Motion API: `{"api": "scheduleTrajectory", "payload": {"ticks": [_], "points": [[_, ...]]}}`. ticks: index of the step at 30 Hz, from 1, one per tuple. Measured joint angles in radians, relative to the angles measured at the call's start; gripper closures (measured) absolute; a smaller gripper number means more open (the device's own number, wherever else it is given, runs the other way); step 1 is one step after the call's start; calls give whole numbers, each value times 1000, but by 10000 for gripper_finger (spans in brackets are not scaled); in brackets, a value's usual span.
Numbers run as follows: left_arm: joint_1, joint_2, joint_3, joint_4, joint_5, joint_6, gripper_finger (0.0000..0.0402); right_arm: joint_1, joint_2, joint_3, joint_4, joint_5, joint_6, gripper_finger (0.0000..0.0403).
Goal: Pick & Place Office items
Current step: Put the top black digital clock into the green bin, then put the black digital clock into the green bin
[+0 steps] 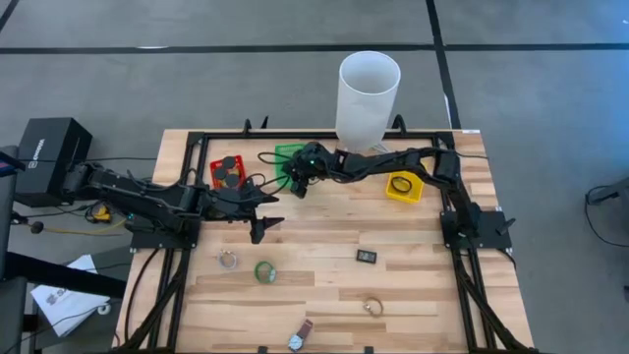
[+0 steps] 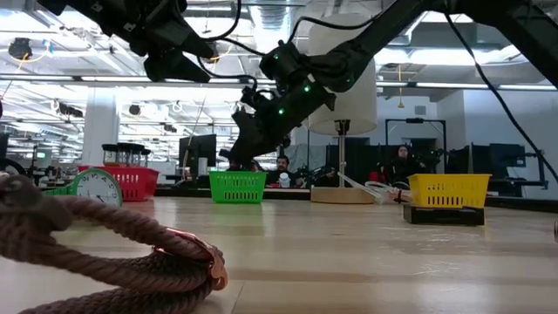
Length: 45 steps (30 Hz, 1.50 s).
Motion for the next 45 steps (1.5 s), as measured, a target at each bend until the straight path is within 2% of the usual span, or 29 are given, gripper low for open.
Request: {"api": "scheduleTrajectory", "payload": {"ticks": [6,15,19,24,29,34,41,45], "points": [[0,0,0,7,0,0,104,0,1,0,-4,4,-2,221],[0,0,0,14,0,-1,104,7,1,-1,-9,4,18,165],[0,0,0,15,0,-1,104,23,1,-1,-32,2,24,162],[0,0,-1,21,0,-4,104,52,-46,19,-227,1,31,176],[-1,0,-1,33,0,-4,104,91,-147,17,-427,3,31,183],[-1,0,-1,36,0,-4,104,184,-279,16,-655,13,76,183],[-1,0,-1,43,1,-4,104,410,-418,0,-944,187,179,183],[-1,0,-1,54,0,-5,104,531,-493,-108,-953,186,215,184]]}}
